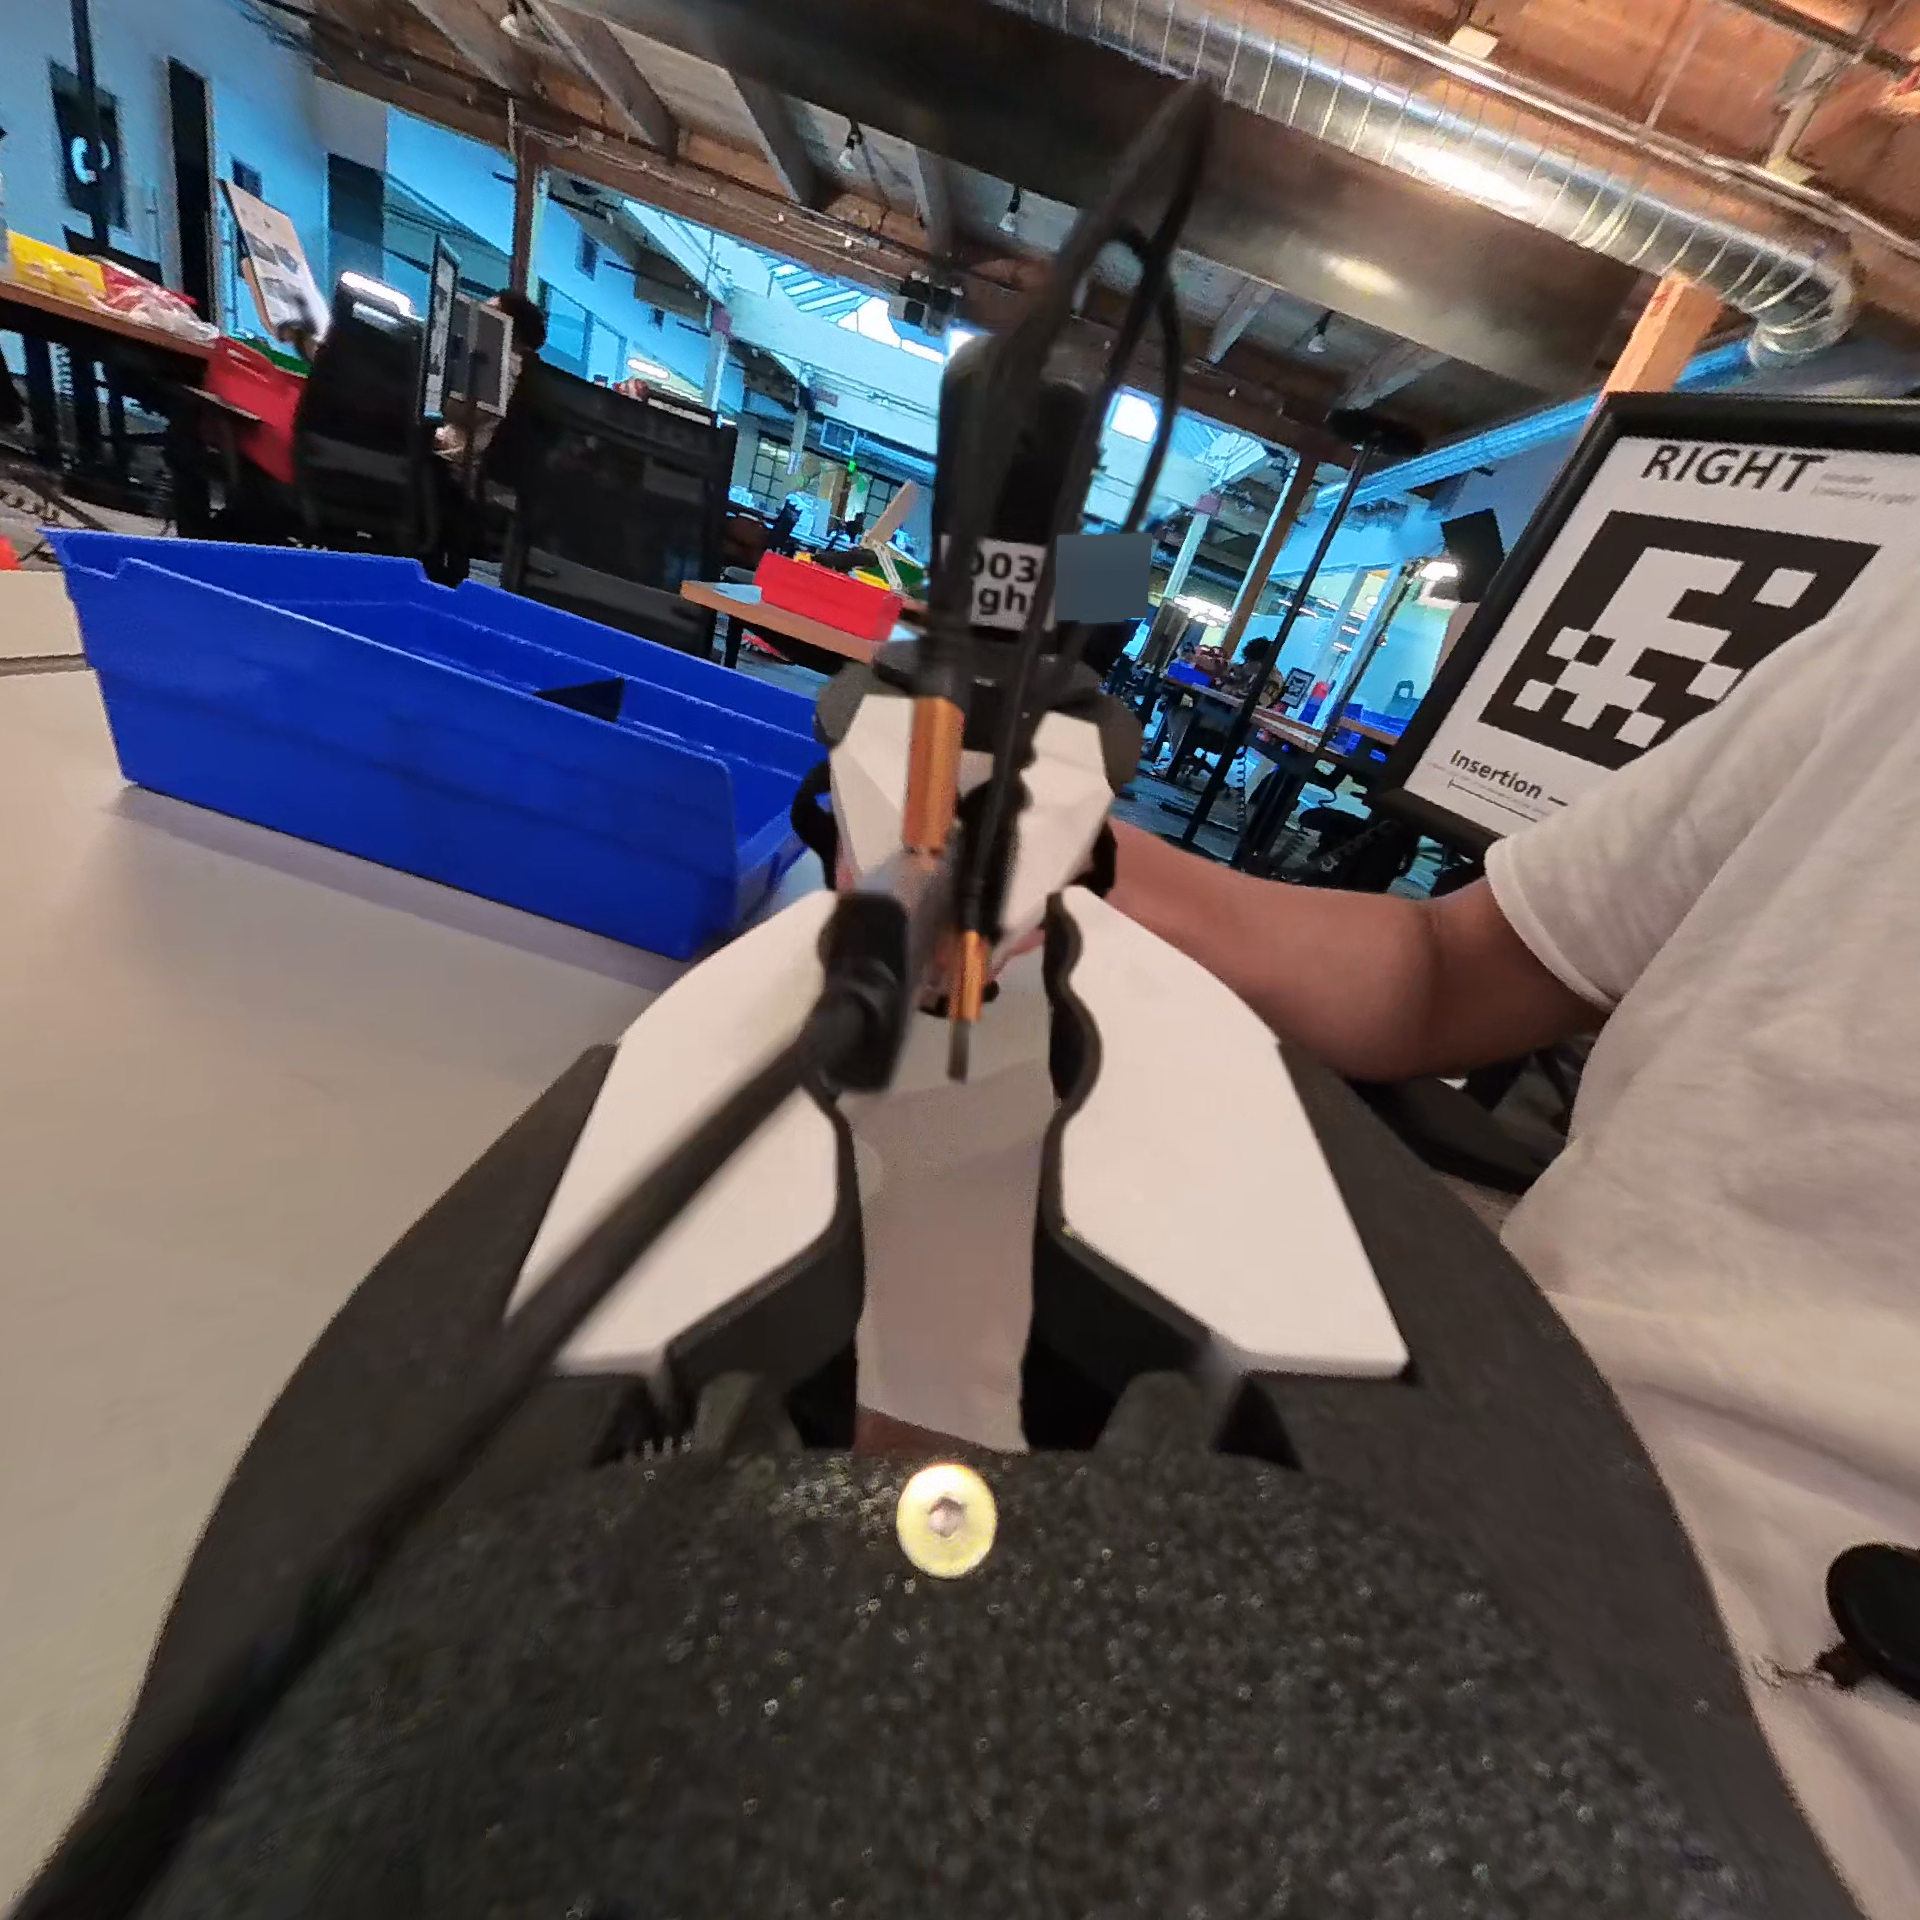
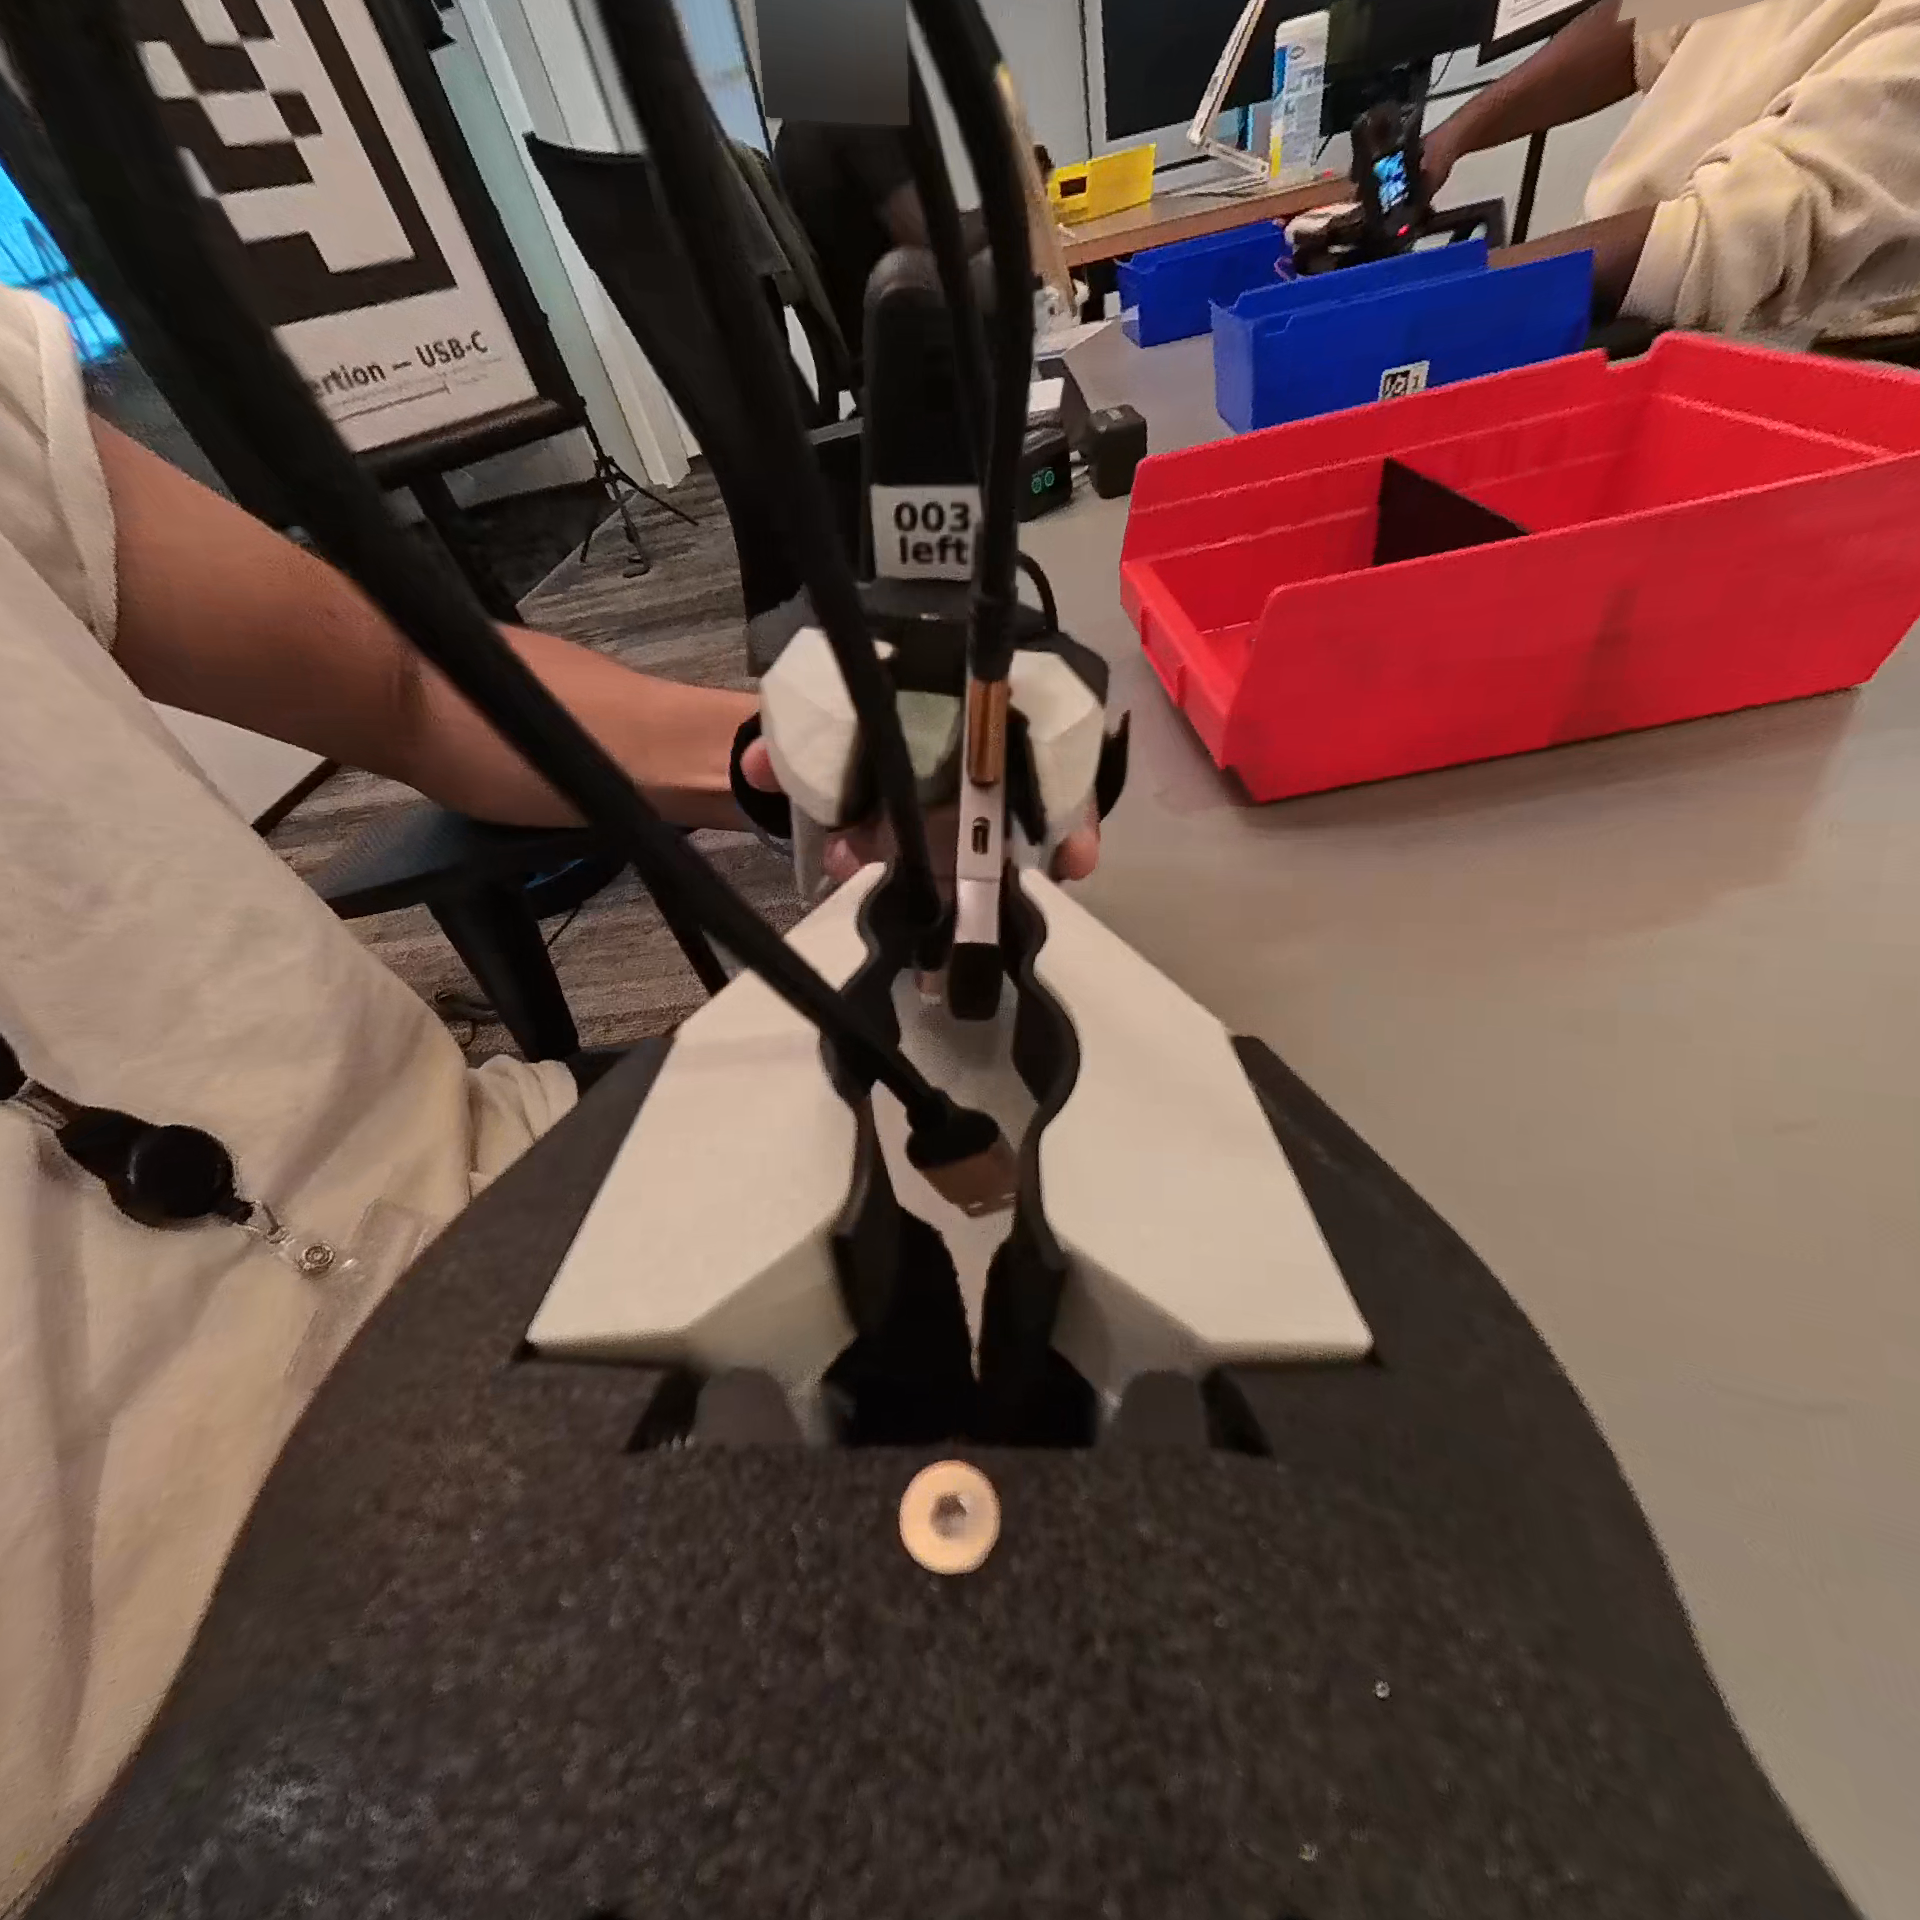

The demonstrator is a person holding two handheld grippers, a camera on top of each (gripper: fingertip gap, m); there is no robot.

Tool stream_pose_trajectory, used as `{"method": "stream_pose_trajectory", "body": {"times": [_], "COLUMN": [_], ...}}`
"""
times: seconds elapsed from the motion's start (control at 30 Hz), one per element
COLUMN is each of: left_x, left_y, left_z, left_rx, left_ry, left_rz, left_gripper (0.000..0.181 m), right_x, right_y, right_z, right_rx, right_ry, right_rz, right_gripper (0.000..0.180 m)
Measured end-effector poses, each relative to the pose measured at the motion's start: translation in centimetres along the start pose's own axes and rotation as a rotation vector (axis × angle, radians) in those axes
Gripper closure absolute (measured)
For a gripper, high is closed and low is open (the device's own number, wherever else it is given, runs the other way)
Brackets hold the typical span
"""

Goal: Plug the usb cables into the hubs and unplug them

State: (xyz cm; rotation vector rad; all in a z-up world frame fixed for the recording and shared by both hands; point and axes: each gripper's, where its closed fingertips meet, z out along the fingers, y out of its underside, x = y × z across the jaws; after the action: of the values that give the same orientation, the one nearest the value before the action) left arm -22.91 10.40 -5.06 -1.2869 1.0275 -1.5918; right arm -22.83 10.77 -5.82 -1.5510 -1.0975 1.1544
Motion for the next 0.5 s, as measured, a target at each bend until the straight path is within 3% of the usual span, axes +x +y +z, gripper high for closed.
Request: {"method": "stream_pose_trajectory", "body": {"times": [0.1, 0.23, 0.37, 0.5], "left_x": [0.7, 2.2, 4.4, 4.2], "left_y": [0.7, 2.4, 3.1, 2.8], "left_z": [0.4, 1.0, 1.4, 1.4], "left_rx": [-0.044, -0.119, -0.152, -0.135], "left_ry": [0.040, 0.114, 0.229, 0.195], "left_rz": [-0.018, -0.031, -0.057, -0.030], "left_gripper": [0.134, 0.141, 0.147, 0.149], "right_x": [0.9, 2.0, 3.8, 6.2], "right_y": [-1.1, -4.9, -10.0, -15.0], "right_z": [-1.7, -5.8, -12.4, -20.0], "right_rx": [0.009, 0.072, 0.130, 0.131], "right_ry": [0.050, 0.155, 0.338, 0.540], "right_rz": [-0.014, -0.071, -0.167, -0.233], "right_gripper": [0.164, 0.165, 0.164, 0.165]}}
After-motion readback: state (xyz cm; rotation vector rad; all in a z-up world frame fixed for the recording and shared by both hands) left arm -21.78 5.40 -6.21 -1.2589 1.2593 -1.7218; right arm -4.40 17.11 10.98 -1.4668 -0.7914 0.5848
